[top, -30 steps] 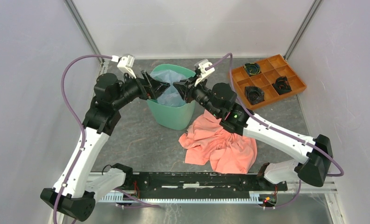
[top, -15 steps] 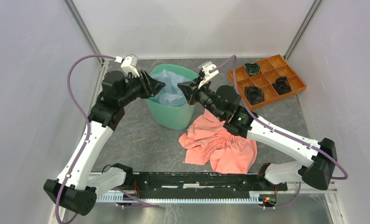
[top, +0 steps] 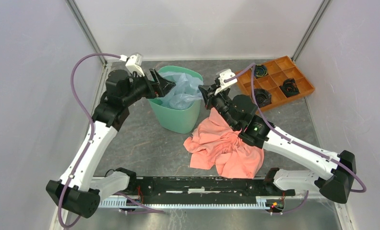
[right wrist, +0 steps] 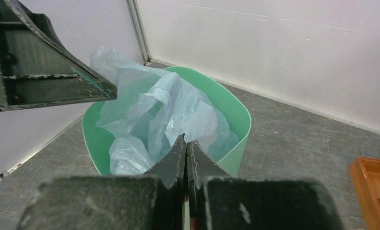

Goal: Put the trash bags into the trash bin

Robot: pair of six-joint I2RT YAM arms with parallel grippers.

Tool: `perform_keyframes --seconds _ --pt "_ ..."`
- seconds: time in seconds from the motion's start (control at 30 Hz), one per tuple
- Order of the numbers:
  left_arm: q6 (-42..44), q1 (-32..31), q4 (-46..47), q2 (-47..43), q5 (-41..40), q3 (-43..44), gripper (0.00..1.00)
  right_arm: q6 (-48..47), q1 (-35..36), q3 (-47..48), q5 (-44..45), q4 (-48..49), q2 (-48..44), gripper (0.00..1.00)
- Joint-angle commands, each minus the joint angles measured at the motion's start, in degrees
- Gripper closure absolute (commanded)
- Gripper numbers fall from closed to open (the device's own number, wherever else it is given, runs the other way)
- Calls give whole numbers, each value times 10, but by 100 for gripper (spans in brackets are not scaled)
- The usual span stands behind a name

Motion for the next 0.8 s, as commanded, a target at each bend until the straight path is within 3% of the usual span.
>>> perform_keyframes --seconds 0.0,0.2,0.4,0.67,0.77 --pt "17 -6 36 14 68 15 9 -32 0 24 14 10 4 99" --pt "39 -25 91 -13 87 -7 11 -27 -1 27 -1 17 8 99" --pt "34 -47 135 16 75 0 18 -23 0 36 -11 9 10 99" --pt "69 -70 153 57 2 7 12 -28 0 37 -16 4 11 99" --pt "75 -71 141 78 -1 20 16 -32 0 37 -10 3 15 99"
